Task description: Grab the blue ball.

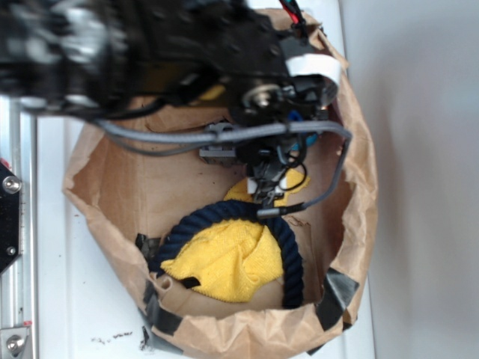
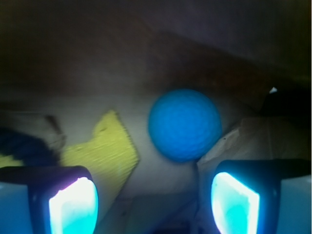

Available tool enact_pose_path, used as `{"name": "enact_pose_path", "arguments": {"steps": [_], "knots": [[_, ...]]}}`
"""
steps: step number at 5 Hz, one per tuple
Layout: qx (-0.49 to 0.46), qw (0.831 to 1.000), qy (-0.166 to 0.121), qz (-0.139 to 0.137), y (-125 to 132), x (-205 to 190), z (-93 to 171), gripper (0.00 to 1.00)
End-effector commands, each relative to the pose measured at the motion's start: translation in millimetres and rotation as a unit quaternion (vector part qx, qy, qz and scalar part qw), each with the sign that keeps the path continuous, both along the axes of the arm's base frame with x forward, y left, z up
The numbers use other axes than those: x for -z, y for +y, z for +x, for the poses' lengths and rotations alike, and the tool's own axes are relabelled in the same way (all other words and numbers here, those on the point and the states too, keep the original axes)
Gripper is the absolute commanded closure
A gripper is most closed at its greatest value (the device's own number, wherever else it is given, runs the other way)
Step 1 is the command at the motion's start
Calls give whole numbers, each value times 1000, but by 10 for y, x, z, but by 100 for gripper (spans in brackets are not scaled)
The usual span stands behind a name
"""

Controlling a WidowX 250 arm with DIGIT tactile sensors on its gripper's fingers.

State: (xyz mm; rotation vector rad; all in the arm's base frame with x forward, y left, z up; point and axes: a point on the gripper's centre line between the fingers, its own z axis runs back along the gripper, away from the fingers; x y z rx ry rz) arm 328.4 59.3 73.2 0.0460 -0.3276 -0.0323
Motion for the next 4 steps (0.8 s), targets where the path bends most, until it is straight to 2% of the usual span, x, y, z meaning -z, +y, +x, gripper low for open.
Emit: {"name": "enact_pose_path", "arguments": {"steps": [1, 3, 4], "knots": [[-37, 998, -32, 25, 30, -179, 463, 0], [-32, 994, -95, 38, 24, -193, 552, 0], [-25, 995, -89, 33, 14, -155, 578, 100]]}}
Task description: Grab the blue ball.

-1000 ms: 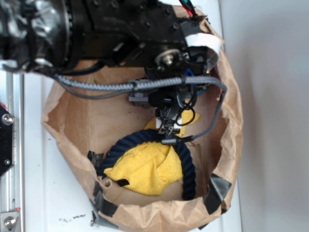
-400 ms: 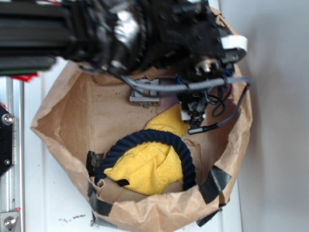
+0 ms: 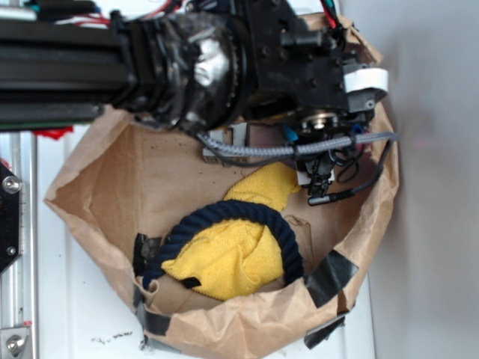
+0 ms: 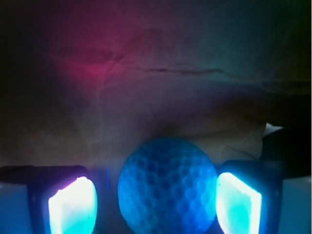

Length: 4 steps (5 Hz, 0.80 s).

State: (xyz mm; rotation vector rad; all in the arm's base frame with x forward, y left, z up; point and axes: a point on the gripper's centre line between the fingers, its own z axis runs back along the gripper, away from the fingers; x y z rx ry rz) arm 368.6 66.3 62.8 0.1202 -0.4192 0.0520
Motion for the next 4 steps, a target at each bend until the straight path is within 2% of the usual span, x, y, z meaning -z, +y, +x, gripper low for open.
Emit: {"name": "enact_pose_path", "arguments": {"steps": [1, 3, 4], "knots": [[21, 999, -36, 2, -53, -263, 164, 100], [44, 999, -14, -12, -144, -360, 34, 100], [78, 997, 12, -25, -391, -502, -120, 100]]}}
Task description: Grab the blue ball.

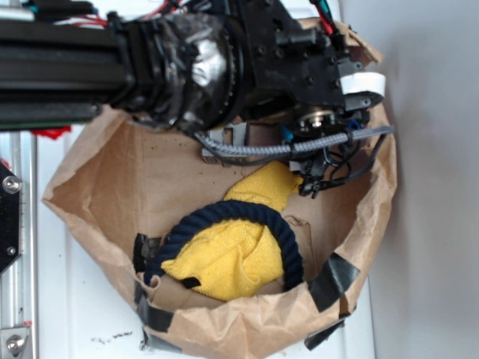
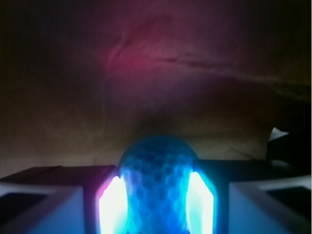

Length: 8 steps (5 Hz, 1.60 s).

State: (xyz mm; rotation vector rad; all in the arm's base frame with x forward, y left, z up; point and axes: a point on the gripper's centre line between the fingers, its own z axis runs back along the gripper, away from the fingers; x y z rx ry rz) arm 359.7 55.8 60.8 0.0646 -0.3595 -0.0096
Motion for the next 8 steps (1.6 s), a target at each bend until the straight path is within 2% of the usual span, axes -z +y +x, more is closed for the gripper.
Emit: {"name": "enact_pose_path", "arguments": {"steps": [1, 2, 3, 4, 5, 6, 8], "knots": [[111, 994, -8, -23, -609, -788, -367, 100], [141, 990, -13, -18, -824, -959, -630, 100], [132, 991, -4, 9, -946, -1234, -759, 100], [94, 995, 3, 31, -815, -1353, -749, 100], [-10, 994, 27, 103, -497, -1321, -754, 100], [-18, 994, 34, 100, -241, -1354, -877, 100], [-42, 995, 17, 83, -26, -1410, -927, 100]]}}
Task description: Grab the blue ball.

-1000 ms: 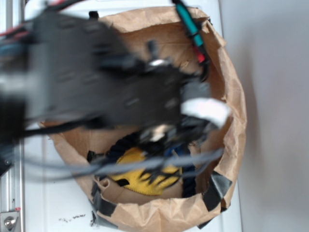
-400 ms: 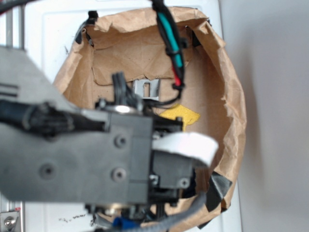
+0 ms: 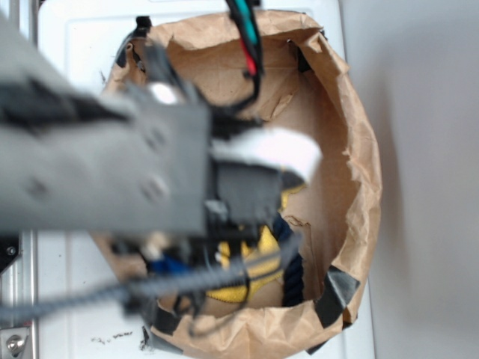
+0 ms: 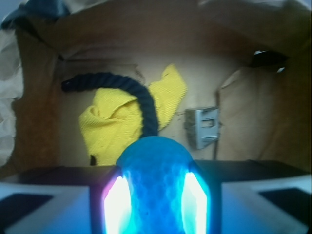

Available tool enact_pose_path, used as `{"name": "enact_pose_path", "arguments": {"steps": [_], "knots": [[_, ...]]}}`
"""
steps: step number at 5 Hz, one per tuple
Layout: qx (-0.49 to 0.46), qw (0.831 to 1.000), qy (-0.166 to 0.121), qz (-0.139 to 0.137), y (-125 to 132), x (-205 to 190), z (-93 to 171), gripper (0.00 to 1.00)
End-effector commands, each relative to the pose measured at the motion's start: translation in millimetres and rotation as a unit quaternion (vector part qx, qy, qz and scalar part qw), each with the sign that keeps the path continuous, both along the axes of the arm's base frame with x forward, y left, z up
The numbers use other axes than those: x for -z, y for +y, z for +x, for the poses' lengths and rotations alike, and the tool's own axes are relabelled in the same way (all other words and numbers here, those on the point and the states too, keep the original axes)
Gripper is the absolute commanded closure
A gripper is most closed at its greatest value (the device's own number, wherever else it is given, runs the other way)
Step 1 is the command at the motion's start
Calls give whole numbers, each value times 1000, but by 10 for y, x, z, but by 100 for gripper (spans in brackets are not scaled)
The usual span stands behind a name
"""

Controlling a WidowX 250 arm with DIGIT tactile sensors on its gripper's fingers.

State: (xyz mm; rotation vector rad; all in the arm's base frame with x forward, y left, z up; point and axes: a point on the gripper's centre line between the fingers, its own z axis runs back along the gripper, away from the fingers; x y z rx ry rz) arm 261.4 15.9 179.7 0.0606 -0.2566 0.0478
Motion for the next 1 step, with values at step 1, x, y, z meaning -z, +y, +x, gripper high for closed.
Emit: {"name": "enact_pose_path", "arguments": {"steps": [1], "knots": [[-5, 992, -48, 117, 321, -191, 46, 100]]}}
